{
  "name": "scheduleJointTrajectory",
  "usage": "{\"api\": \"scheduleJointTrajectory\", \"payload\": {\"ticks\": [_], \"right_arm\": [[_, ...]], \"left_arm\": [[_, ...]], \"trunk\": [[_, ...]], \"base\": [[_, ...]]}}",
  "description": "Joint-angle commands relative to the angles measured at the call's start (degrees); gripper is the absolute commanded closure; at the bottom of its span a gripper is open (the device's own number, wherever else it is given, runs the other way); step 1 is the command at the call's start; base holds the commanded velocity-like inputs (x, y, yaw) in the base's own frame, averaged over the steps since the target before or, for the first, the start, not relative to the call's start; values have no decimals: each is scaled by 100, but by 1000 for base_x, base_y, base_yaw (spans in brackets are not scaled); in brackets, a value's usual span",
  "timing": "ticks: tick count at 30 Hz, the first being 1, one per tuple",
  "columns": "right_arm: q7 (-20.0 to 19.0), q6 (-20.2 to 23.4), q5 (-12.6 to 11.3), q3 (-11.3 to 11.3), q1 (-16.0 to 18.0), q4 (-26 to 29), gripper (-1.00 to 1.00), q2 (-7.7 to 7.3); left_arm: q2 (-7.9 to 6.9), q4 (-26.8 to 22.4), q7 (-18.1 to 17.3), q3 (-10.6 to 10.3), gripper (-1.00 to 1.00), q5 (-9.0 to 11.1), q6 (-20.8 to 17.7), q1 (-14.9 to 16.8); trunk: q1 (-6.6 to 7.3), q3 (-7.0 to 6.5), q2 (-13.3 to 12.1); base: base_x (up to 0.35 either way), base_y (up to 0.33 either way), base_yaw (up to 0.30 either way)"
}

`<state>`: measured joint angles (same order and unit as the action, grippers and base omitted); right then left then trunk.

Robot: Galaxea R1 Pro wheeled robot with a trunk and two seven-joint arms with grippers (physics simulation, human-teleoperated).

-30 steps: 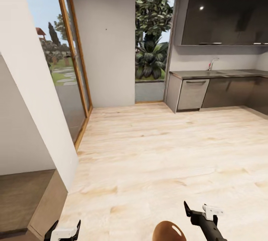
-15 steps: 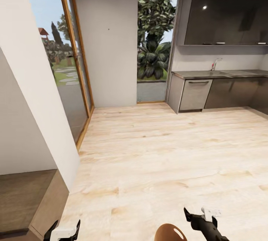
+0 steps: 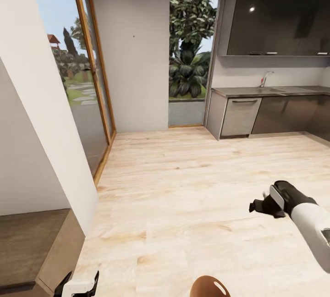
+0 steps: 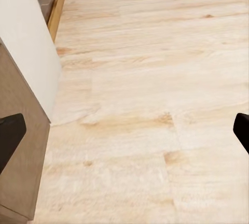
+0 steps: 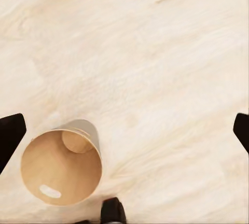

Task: Put the three can of soda from the living room inside the tash can in the kitchen.

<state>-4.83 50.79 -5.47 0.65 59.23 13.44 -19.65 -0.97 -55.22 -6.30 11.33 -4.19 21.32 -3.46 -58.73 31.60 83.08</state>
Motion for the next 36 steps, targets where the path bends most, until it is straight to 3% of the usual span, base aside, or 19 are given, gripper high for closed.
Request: {"api": "scheduleJointTrajectory", "payload": {"ticks": [1,2,7,17,36], "right_arm": [[-4,45,111,-61,138,-127,-100,82],[4,295,495,-204,452,-447,-100,454],[-27,506,748,-265,609,-684,-100,685],[-55,123,819,-260,655,-1135,-100,688],[-384,-30,856,-275,660,-1114,-100,715]], "left_arm": [[0,-2,-1,2,-100,0,-1,0],[-5,-5,-2,-1,-100,4,-5,2],[-7,-22,-3,-12,-100,36,-5,2],[-8,-10,-3,-15,-100,14,-11,3],[0,-6,6,1,-100,-10,-23,3]], "trunk": [[0,1,0],[0,1,0],[0,1,0],[-220,180,401],[-637,521,1163]], "base": [[0,0,0],[0,0,0],[0,0,0],[0,0,0],[0,0,0]]}}
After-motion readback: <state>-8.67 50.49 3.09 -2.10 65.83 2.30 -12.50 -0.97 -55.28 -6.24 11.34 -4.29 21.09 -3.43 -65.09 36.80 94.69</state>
